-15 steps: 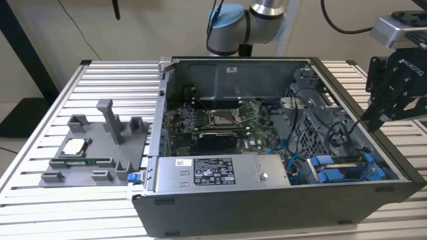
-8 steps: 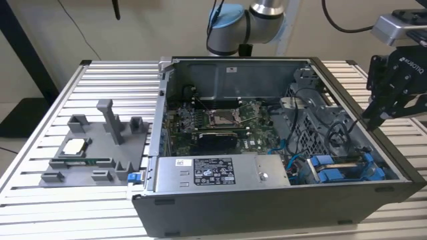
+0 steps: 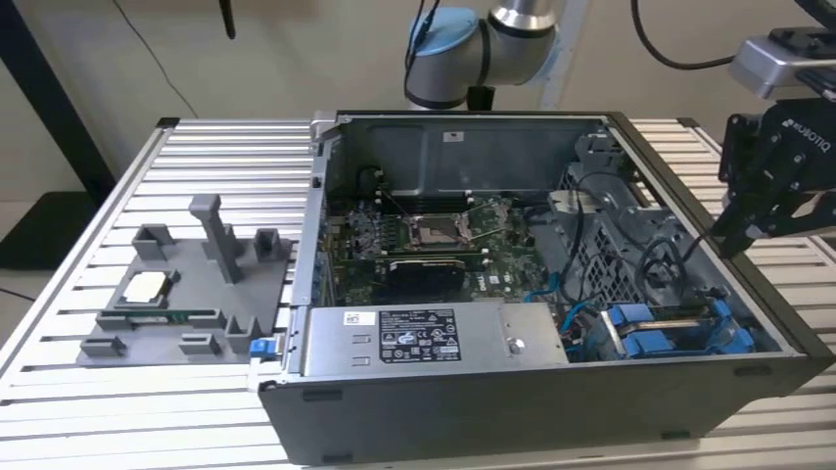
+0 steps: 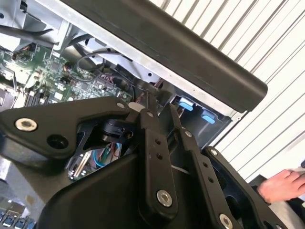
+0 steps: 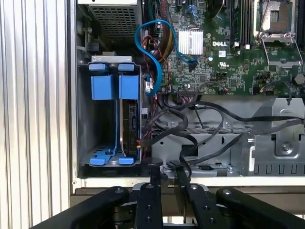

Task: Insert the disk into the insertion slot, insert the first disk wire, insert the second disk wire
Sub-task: 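Insert the second disk wire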

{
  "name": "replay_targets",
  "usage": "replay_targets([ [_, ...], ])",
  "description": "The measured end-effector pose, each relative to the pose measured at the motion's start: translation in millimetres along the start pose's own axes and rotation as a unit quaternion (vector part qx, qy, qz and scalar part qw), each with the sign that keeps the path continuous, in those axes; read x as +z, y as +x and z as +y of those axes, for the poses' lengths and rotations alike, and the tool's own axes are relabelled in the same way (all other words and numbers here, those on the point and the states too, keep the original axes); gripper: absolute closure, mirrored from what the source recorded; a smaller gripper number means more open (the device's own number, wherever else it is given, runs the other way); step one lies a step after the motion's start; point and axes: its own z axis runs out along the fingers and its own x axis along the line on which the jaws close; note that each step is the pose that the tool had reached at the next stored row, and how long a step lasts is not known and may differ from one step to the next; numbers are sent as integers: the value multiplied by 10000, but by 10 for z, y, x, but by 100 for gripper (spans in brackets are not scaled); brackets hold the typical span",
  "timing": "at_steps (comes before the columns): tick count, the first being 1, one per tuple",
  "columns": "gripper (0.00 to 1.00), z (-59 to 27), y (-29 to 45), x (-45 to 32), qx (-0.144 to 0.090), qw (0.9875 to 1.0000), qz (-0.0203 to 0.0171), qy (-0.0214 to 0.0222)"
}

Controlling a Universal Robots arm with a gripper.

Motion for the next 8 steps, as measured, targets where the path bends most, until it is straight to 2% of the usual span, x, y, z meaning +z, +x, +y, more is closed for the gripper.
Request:
replay_targets([
  [8, 73, -79, 33, 27, 0, 10000, -11, 0],
])
